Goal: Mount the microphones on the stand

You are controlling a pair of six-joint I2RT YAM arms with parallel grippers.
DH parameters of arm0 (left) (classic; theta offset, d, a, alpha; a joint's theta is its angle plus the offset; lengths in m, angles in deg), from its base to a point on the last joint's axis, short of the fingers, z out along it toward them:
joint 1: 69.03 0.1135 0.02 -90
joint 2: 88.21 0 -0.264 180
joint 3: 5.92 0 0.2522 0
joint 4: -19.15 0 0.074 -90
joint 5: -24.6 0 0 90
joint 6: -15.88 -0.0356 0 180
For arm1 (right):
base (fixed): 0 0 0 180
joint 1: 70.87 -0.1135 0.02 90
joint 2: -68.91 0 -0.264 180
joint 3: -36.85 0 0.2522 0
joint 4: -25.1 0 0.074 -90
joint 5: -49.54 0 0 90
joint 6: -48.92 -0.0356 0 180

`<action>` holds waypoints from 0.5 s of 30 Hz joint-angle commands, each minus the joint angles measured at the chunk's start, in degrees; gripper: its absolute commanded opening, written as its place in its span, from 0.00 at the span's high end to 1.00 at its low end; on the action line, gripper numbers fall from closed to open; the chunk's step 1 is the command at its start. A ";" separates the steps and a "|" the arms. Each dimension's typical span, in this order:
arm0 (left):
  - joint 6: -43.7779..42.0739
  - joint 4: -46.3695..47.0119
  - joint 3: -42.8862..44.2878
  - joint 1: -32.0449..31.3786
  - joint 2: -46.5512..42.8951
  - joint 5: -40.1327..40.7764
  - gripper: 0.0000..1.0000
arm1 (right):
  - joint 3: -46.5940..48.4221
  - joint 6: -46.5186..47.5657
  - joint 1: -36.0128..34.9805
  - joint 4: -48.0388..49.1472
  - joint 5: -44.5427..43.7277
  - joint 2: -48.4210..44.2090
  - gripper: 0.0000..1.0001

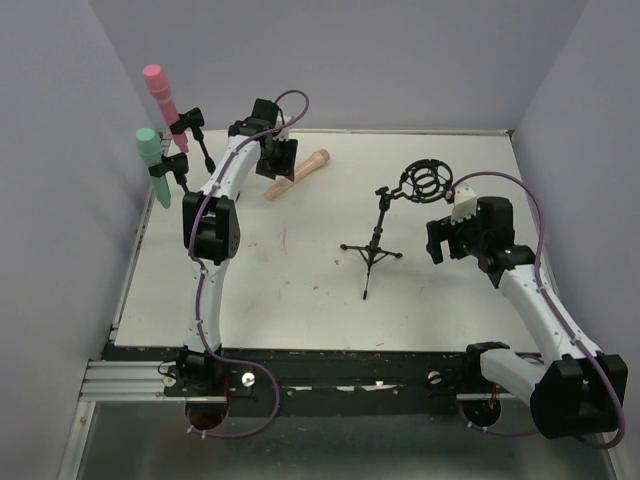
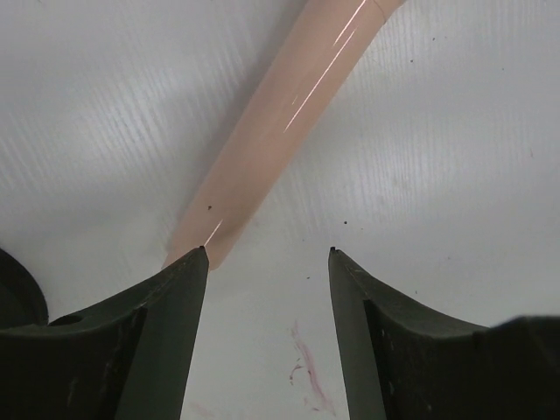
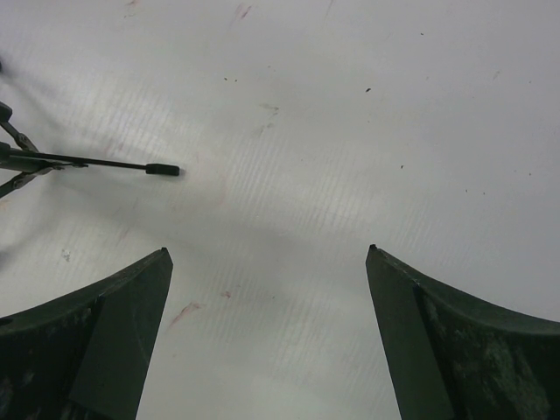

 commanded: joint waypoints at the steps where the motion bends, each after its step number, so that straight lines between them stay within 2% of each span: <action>1: 9.60 0.76 1.31 1.26 2.52 -8.28 0.35 | 0.04 -0.57 0.71 0.93 -1.01 0.48 0.00; 8: 10.15 1.38 0.96 1.26 1.03 -8.63 0.37 | -0.05 -0.66 0.98 1.19 -0.83 0.66 0.00; 10: 9.36 2.07 -0.35 1.26 -1.42 -9.24 0.37 | 0.04 -0.83 1.32 1.28 -0.74 0.75 0.00; 15: 6.98 7.16 -10.18 -0.40 -12.57 -8.46 0.37 | 0.04 -1.80 2.38 1.54 -0.22 0.75 0.00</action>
